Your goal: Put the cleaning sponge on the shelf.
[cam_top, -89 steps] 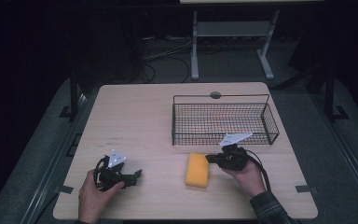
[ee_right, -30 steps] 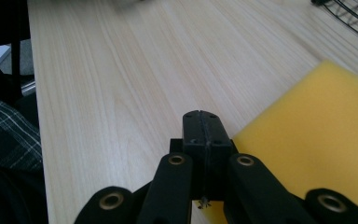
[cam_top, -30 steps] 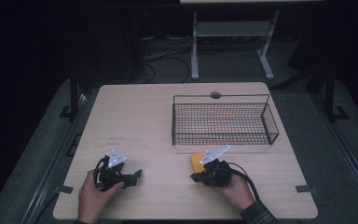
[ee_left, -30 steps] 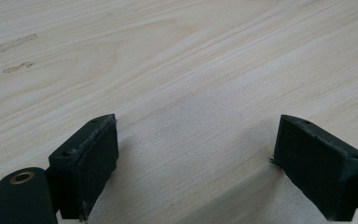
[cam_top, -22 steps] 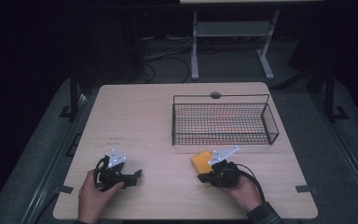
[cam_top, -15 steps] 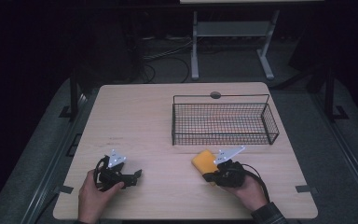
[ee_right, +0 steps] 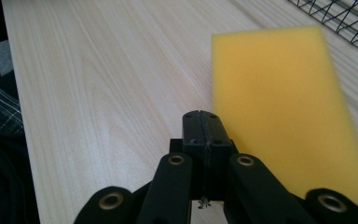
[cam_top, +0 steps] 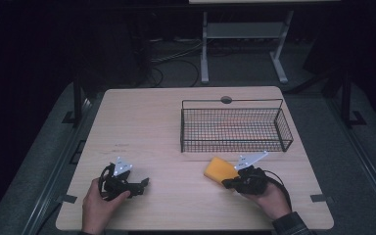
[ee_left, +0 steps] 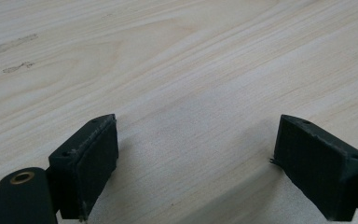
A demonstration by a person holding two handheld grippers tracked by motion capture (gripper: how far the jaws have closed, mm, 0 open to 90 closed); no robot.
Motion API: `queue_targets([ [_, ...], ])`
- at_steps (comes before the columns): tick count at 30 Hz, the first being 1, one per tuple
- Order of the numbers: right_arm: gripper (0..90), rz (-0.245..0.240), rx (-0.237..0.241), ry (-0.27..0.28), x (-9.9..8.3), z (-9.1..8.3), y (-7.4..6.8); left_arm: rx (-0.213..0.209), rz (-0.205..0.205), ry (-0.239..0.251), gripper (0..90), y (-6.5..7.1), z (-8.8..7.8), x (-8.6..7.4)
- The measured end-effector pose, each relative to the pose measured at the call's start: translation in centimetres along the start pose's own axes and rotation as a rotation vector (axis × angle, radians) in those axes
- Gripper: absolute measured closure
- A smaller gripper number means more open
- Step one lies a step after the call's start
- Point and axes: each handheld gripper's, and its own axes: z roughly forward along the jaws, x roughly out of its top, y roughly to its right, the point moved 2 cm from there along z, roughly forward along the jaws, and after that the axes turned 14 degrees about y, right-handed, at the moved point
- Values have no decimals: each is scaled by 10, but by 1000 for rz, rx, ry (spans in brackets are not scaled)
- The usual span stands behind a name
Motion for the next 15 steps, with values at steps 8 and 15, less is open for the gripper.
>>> queue_targets([
  [8, 744, 16, -9, -13, 6, -6, 2, 0, 0, 1, 128, 0, 0, 0],
  [15, 572, 5, -56, -44, 15, -13, 3, 1, -4, 4, 129, 0, 0, 0],
])
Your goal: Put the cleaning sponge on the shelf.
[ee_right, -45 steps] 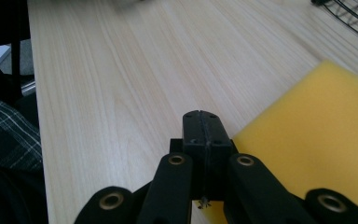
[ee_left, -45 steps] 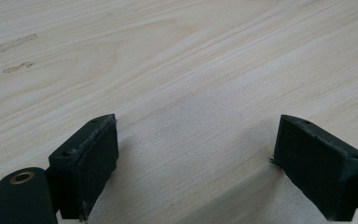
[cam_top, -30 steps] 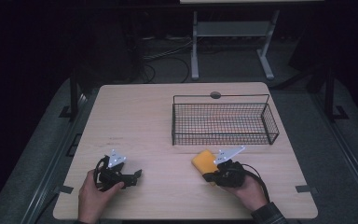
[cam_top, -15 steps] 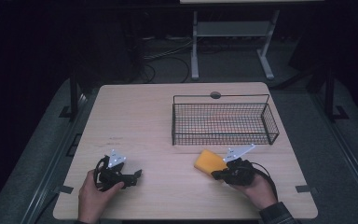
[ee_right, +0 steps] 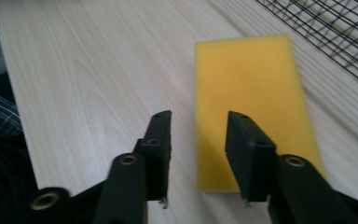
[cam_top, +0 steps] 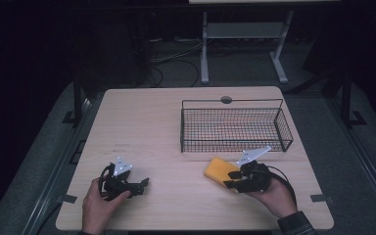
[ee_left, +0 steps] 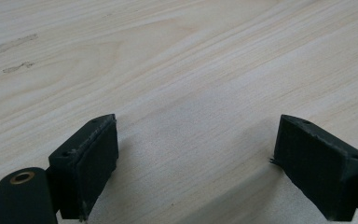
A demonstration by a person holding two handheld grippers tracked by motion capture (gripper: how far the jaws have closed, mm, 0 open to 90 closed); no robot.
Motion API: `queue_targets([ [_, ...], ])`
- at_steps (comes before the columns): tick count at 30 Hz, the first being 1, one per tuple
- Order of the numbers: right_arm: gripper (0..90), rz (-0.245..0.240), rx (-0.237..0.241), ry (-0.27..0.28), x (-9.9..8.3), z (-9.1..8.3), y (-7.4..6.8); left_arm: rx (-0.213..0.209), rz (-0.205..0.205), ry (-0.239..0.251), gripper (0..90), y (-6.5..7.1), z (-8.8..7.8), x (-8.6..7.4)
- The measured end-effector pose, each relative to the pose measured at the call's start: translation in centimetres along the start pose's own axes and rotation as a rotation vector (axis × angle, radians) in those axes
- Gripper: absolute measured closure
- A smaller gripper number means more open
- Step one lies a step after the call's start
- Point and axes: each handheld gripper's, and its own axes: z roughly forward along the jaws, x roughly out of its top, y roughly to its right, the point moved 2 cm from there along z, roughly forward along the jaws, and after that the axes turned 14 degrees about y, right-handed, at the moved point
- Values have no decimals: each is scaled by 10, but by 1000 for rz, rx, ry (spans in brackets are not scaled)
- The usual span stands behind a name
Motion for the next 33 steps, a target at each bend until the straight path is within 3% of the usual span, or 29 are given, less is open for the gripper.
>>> queue_targets([
  [11, 355, -5, -81, -51, 11, -4, 12, 1, -3, 2, 128, 0, 0, 0],
  [12, 294, 5, -95, -73, 13, -3, 16, 1, -3, 2, 129, 0, 0, 0],
  [15, 250, 9, -118, -93, 15, -1, 19, 1, -3, 2, 129, 0, 0, 0],
  [21, 178, 17, -118, -146, 20, 10, 22, -1, 0, -4, 129, 0, 0, 0],
  [33, 130, -36, -107, -217, 32, 35, 20, 0, 0, -3, 128, 0, 0, 0],
])
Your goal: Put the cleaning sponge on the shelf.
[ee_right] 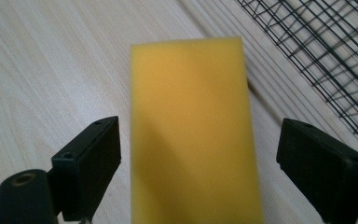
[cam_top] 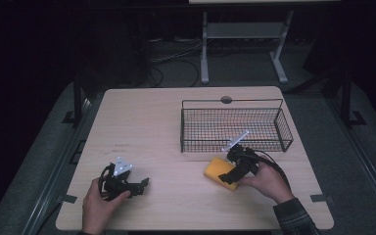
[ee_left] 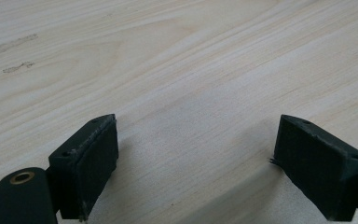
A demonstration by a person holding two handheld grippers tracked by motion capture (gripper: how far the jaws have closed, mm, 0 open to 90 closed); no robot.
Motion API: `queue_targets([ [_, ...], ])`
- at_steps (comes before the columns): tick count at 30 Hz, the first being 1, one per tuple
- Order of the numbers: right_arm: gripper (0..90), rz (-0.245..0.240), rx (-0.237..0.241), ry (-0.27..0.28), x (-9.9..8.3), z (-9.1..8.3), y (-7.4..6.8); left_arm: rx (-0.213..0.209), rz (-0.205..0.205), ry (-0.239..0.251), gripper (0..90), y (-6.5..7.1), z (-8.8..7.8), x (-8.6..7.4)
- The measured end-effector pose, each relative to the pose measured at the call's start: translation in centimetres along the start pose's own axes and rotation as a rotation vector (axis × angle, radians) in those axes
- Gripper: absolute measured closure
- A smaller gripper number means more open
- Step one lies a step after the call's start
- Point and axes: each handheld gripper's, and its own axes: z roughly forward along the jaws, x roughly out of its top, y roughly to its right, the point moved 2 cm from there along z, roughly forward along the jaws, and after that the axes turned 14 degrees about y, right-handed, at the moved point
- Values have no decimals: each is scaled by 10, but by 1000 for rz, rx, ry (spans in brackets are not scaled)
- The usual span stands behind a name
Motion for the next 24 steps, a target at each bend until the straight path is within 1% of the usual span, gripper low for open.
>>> queue_targets([
  [4, 129, -35, -3, -22, 3, 7, -1, 0, 0, 0, 129, 0, 0, 0],
  [9, 129, -47, 7, -43, 5, 16, -4, 0, 0, 0, 129, 0, 0, 0],
  [10, 128, -57, 6, -49, 5, 18, -4, 0, 0, 0, 129, 0, 0, 0],
  [14, 128, -66, 2, -64, 4, 22, -5, 0, 0, 0, 129, 0, 0, 0],
  [15, 128, -74, -1, -77, 3, 26, -6, 0, 1, 0, 129, 0, 0, 0],
  [19, 129, -89, -7, -91, 2, 30, -6, 0, 1, 0, 129, 0, 0, 0],
  [20, 130, -84, -5, -92, 2, 31, -6, 0, 1, 0, 129, 0, 0, 0],
  [24, 137, -92, -5, -101, 0, 34, -6, 0, 1, 0, 128, 0, 0, 0],
])
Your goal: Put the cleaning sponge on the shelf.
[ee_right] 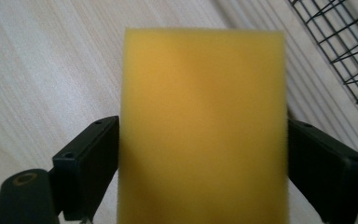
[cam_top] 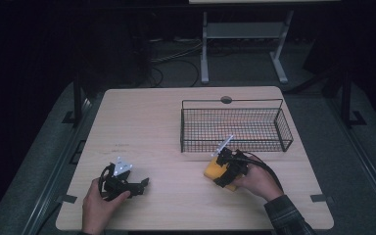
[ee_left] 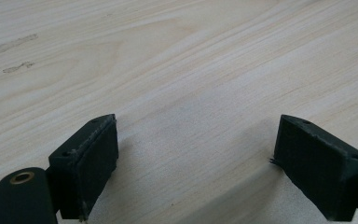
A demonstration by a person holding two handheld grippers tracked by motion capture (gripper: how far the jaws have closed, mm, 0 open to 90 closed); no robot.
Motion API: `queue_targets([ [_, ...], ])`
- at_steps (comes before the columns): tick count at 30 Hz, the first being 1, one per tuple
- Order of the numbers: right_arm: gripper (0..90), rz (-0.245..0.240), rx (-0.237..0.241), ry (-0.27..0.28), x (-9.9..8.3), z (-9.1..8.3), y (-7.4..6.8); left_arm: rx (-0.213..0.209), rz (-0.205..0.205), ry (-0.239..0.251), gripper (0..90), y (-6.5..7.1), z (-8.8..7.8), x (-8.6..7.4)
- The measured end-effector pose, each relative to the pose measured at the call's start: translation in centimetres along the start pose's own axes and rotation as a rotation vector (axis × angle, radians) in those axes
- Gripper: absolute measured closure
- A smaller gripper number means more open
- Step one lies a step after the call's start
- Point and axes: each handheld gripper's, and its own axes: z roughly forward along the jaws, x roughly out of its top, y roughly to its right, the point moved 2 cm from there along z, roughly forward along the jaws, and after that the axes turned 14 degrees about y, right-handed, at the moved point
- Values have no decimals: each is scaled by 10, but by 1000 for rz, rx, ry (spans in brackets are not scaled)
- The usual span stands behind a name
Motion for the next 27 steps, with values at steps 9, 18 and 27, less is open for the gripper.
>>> queue_targets([
  [9, 195, -11, -6, -14, -2, 3, 0, 0, 0, 0, 128, 0, 0, 0],
  [18, 216, -17, -5, -14, -2, 1, 0, 0, 0, 0, 129, 0, 0, 0],
  [27, 217, 0, 10, 5, -2, -6, 1, 0, 0, 0, 129, 0, 0, 0],
])
